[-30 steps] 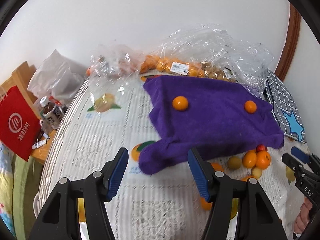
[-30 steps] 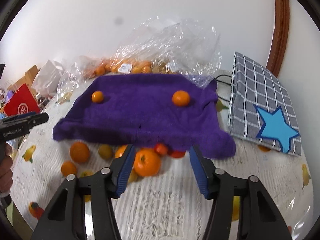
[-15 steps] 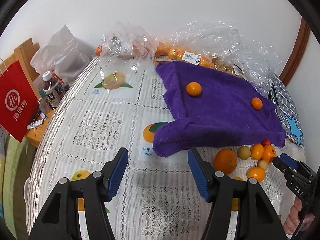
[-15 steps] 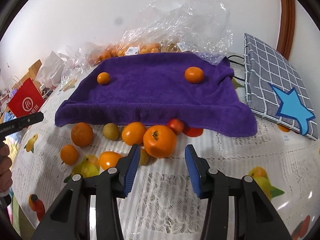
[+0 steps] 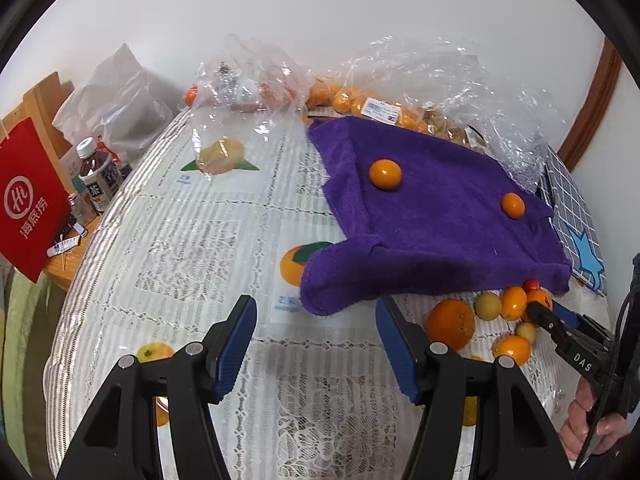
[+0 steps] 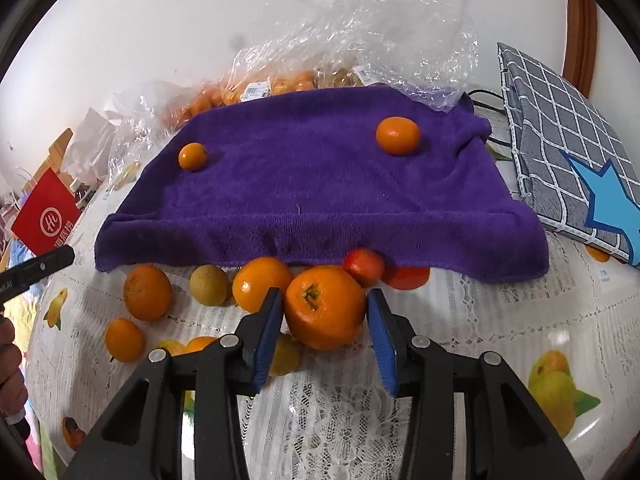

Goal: Organize fruits
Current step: 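Grasp a kumquat with the left gripper while the right gripper grasps an orange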

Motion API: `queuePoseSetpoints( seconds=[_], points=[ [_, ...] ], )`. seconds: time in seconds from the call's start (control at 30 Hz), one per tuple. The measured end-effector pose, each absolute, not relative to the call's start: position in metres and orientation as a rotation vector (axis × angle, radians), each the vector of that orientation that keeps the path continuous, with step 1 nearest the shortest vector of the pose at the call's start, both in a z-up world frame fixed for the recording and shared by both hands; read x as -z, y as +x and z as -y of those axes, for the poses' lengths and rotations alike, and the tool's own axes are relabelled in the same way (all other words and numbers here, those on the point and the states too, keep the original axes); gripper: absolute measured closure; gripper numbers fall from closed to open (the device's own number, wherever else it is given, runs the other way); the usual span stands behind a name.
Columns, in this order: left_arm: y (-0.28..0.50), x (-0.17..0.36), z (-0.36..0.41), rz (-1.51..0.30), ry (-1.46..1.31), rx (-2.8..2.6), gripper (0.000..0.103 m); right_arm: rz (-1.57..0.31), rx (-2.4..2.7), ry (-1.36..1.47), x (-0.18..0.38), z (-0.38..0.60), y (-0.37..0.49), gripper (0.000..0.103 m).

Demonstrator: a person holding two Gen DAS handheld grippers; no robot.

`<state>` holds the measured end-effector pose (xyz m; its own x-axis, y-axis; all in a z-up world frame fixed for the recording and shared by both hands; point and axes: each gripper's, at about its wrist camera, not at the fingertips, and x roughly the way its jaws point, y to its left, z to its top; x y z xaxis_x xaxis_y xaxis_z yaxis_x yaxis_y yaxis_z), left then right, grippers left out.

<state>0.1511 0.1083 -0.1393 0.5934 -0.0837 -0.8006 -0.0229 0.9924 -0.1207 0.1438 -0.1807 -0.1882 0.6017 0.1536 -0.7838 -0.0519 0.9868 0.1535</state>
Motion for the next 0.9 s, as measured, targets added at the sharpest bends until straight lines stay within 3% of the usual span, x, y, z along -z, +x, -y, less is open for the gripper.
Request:
queuePoseSetpoints(
  seconds=[0.37, 0.7, 0.8, 0.9],
  points=[
    [0.128, 0.141, -0.061, -0.978, -0.094, 0.227, 0.043, -0.857, -0.065, 0.079, 0.162, 0.216, 0.098, 0.061],
    [0.118, 0.172, -0.032, -1.061, -0.082, 0.266, 0.043, -0.906, -0.052, 0.087, 0.189, 0.240, 0.075, 0.061],
    [0.119, 0.176, -0.028, -1.055, -0.079, 0.259, 0.052, -0.885, -0.056, 0.079, 0.192, 0.241, 0.074, 0.060],
    [0.121, 0.177, -0.021, -1.042, -0.026, 0.243, 0.070, -0.886, -0.060, 0.074, 0.195, 0.241, 0.075, 0.060]
  ],
)
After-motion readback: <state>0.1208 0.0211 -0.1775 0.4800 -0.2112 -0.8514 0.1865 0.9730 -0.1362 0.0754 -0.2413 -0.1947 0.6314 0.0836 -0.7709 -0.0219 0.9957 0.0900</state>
